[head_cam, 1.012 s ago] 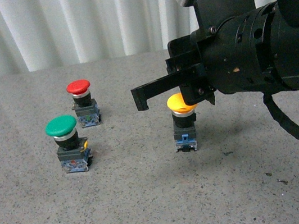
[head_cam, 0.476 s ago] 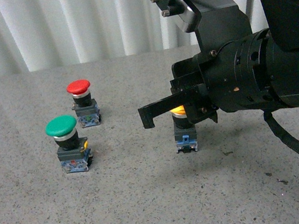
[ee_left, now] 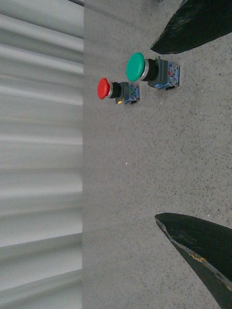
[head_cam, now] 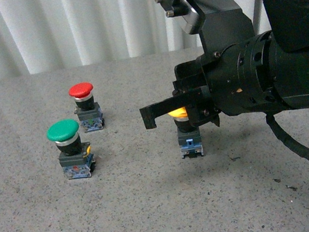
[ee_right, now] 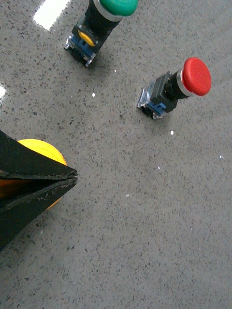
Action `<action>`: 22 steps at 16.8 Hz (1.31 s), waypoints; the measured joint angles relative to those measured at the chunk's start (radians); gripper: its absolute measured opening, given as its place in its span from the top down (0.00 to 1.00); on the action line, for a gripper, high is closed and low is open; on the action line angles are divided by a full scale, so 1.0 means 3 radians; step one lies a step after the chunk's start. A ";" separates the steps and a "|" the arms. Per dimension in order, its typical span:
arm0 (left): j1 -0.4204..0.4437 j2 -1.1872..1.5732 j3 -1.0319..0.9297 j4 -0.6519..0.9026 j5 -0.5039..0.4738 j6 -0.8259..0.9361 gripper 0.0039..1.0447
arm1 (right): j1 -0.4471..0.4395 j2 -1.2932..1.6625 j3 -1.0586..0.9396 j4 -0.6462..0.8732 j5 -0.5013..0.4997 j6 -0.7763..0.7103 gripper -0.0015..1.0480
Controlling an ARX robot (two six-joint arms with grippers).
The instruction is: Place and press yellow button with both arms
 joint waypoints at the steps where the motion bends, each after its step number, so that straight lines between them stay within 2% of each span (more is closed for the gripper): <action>1: 0.0000 0.0000 0.0000 0.0000 0.0000 0.0000 0.06 | -0.0025 -0.0001 0.0000 -0.0018 0.0001 0.0009 0.98; 5: 0.0000 0.0000 0.0000 0.0000 0.0000 0.0000 0.06 | -0.0048 0.0015 0.0008 -0.0018 0.0009 0.0031 0.98; 8: 0.0000 0.0000 0.0000 0.0000 0.0000 0.0000 0.06 | -0.0085 -0.0010 -0.0062 0.0286 -0.0022 0.0167 0.98; 10: 0.0000 0.0000 0.0000 0.0001 0.0000 0.0000 0.06 | -0.0107 -0.0163 -0.0097 0.0498 0.0120 0.0290 0.98; 15: 0.0000 0.0000 0.0000 0.0000 0.0000 -0.0001 0.06 | -0.0028 -0.0928 -0.0088 0.0701 -0.0010 0.0593 0.98; 20: 0.0000 0.0000 0.0000 0.0000 0.0000 0.0000 0.06 | 0.0051 -0.2029 -0.0662 0.0520 0.0104 0.0693 0.98; 21: 0.0000 0.0000 0.0000 0.0000 0.0000 -0.0001 0.06 | 0.0089 -0.2333 -0.0791 0.0233 0.0483 0.0587 0.98; 22: 0.0000 0.0000 0.0001 0.0000 0.0001 0.0000 0.06 | 0.0025 -0.2731 -0.1038 -0.0042 0.1138 0.0280 0.98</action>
